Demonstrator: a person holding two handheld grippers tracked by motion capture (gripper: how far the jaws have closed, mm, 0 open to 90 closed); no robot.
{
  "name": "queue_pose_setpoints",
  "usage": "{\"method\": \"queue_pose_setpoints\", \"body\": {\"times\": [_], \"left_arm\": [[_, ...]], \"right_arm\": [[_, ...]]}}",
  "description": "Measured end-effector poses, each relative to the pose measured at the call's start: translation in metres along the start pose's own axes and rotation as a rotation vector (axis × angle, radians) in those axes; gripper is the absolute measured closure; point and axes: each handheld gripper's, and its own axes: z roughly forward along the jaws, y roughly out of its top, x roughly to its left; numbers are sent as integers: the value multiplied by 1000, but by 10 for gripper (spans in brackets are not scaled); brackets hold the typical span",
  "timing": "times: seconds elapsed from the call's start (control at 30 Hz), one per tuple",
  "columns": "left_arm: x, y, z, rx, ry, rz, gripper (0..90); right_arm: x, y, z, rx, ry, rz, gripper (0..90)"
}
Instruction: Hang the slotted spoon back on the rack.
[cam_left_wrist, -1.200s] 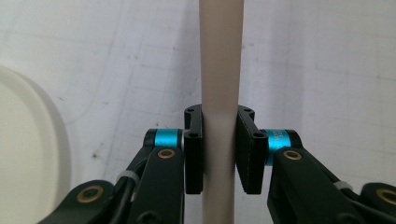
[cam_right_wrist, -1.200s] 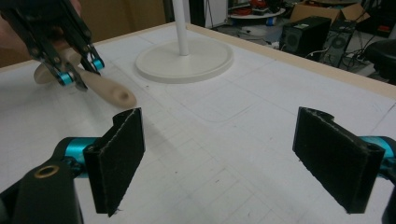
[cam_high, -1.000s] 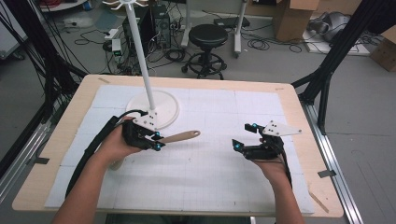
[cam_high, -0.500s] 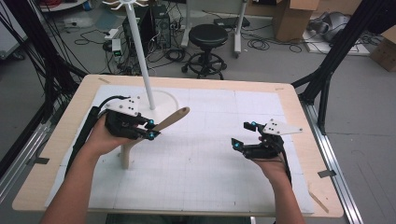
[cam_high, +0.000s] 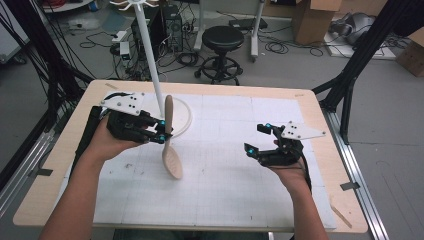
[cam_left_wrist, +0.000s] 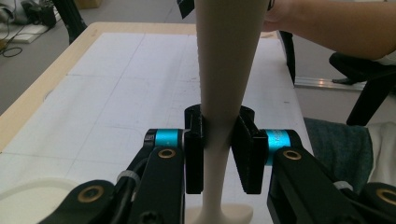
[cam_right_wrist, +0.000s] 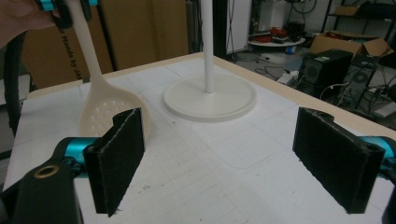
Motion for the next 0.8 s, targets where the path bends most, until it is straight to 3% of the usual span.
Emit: {"method": "queue_pose_setpoints", "body": {"times": [0.37, 0.6, 0.8], "left_arm": [[-1, 6, 3, -19, -28, 15, 757], [-4, 18, 7, -39, -46, 37, 757], [-4, 22, 12, -45, -50, 40, 757]], "right_arm": [[7, 29, 8, -51, 82, -16, 163], [18, 56, 20, -65, 144, -71, 163], [25, 75, 29, -74, 191, -90, 163]]}}
